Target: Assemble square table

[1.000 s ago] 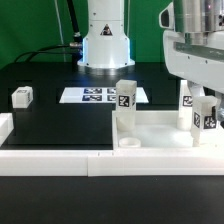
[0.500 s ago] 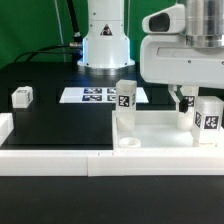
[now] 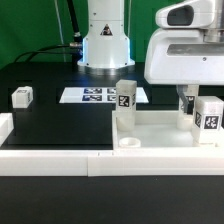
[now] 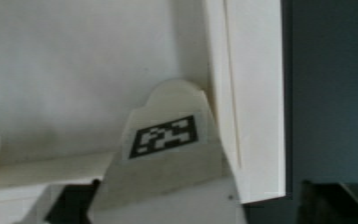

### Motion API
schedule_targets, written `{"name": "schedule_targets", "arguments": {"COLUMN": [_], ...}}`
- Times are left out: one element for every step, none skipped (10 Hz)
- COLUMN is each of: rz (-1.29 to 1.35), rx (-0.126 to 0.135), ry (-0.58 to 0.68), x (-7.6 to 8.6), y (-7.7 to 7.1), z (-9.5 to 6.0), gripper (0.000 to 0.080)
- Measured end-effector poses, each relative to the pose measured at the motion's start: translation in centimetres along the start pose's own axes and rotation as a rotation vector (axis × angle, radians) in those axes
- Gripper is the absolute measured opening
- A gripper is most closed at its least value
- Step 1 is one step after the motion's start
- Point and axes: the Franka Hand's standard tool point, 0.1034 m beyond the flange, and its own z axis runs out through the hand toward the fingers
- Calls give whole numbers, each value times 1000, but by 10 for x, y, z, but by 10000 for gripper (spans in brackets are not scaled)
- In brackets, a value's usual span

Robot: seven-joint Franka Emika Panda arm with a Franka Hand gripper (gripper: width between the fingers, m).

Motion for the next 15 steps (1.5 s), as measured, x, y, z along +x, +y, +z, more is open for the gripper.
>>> {"name": "schedule_targets", "arguments": {"rz": [23, 107, 174, 250, 364, 563, 754, 923, 1057, 1182, 1316, 1335, 1300, 1166, 1032], "rx": [1, -1, -1, -2, -3, 11, 23, 59, 82, 98, 110, 109, 109, 103, 108], "ry": [0, -3, -3, -3, -10, -20, -28, -33, -42, -57, -74, -74, -72, -67, -61], "x": [0, -1, -1, 0, 0, 0, -2, -2, -3, -3, -3, -3, -3, -4, -5], "y": [-1, 1, 2, 3, 6, 7, 6, 6, 5, 4, 4, 4, 4, 4, 4], "z": [0, 1, 1, 1, 1, 1, 3, 5, 5, 5, 5, 5, 6, 7, 8], "gripper": [389, 389, 294, 294, 294, 293, 293, 293, 293, 294, 294, 294, 294, 373, 556]}}
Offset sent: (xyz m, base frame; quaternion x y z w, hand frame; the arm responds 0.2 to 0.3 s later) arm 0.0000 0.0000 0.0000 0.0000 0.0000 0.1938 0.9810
